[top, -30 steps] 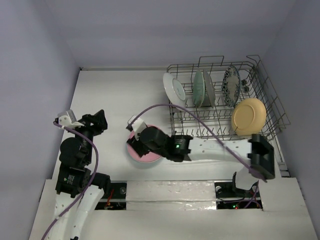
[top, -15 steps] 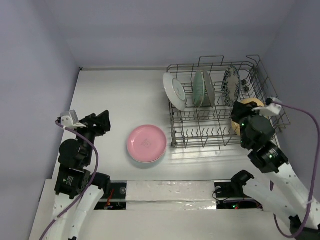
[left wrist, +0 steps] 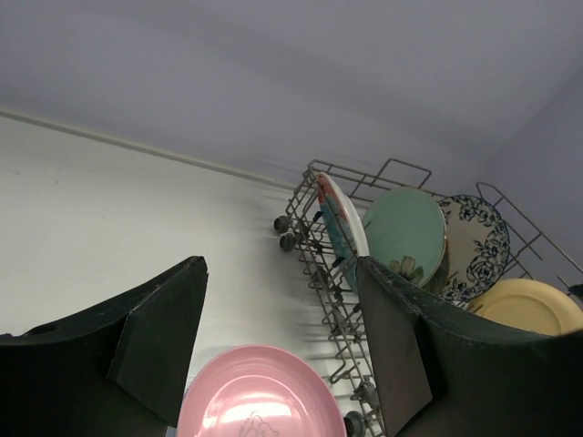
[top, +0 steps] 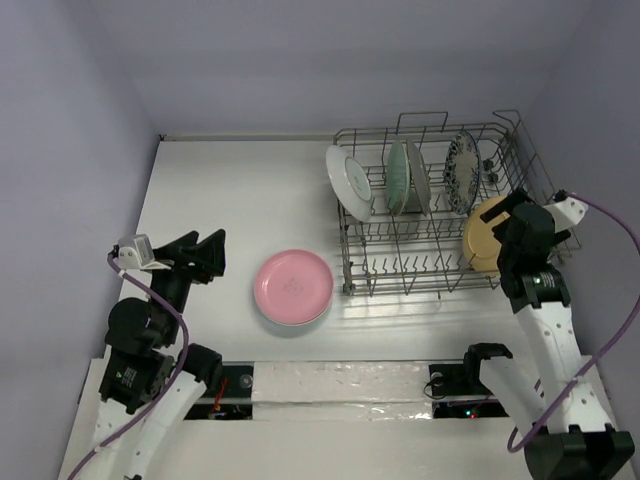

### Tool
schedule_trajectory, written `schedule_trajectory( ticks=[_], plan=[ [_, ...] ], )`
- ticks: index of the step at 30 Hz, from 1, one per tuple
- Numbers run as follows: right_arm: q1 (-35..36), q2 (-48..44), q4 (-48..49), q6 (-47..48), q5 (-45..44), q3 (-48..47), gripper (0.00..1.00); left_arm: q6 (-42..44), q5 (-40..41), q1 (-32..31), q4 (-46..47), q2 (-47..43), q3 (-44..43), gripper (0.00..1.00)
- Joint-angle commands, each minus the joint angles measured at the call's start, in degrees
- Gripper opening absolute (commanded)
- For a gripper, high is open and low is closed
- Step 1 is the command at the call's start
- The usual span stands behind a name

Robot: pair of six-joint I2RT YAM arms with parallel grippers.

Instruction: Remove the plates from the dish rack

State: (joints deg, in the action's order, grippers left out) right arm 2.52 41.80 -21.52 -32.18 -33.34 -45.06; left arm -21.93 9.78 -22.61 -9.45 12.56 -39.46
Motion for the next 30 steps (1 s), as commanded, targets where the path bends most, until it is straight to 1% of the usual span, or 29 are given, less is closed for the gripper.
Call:
schedule_trajectory(
  ticks=[1, 4, 5, 6, 9, 12, 19, 23, 27, 30],
  plan=[
    [-2.79, 4.58, -1.32, 1.77, 6.19, -7.58, 0.94, 0.23, 0.94, -1.38, 1.98, -1.3, -0.62, 0.63],
    [-5.68, 7.67, -2.65, 3.17, 6.7, -10.04, 0.96, 0.4, 1.82, -2.88, 1.63, -2.01, -0.79, 0.64],
    [-8.12, 8.38, -2.91, 3.96, 8.02, -10.66, 0.96, 0.31, 2.08, -3.66, 1.54, -2.27, -0.79, 0.64],
    [-9.28, 9.86, -3.44, 4.49, 11.6, -11.97, 0.97, 0.31, 2.26, -4.45, 1.46, -2.45, -0.88, 0.64],
    [-12.44, 12.33, -5.02, 4.85, 16.36, -14.09, 0.98, 0.4, 2.87, -5.77, 1.28, -2.71, -0.97, 0.64],
    [-13.07, 14.0, -6.78, 5.73, 17.52, -15.58, 0.99, 0.49, 4.02, -7.26, 0.75, -3.06, -1.14, 0.64],
    [-19.92, 16.38, -9.24, 10.3, 25.24, -16.38, 1.0, 0.84, 5.77, -9.91, 0.49, -3.42, -1.41, 0.64],
    [-20.45, 17.52, -9.6, 10.56, 24.38, -16.55, 1.0, 1.1, 6.39, -11.04, 0.31, -3.5, -1.41, 0.64],
    [-20.45, 18.84, -8.89, 10.91, 25.87, -15.68, 1.0, 1.28, 6.74, -11.05, 0.22, -3.68, -1.49, 0.64],
    [-20.45, 18.5, -7.84, 10.83, 29.9, -14.8, 1.0, 1.37, 7.01, -11.58, 0.14, -3.77, -1.49, 0.64]
  ],
)
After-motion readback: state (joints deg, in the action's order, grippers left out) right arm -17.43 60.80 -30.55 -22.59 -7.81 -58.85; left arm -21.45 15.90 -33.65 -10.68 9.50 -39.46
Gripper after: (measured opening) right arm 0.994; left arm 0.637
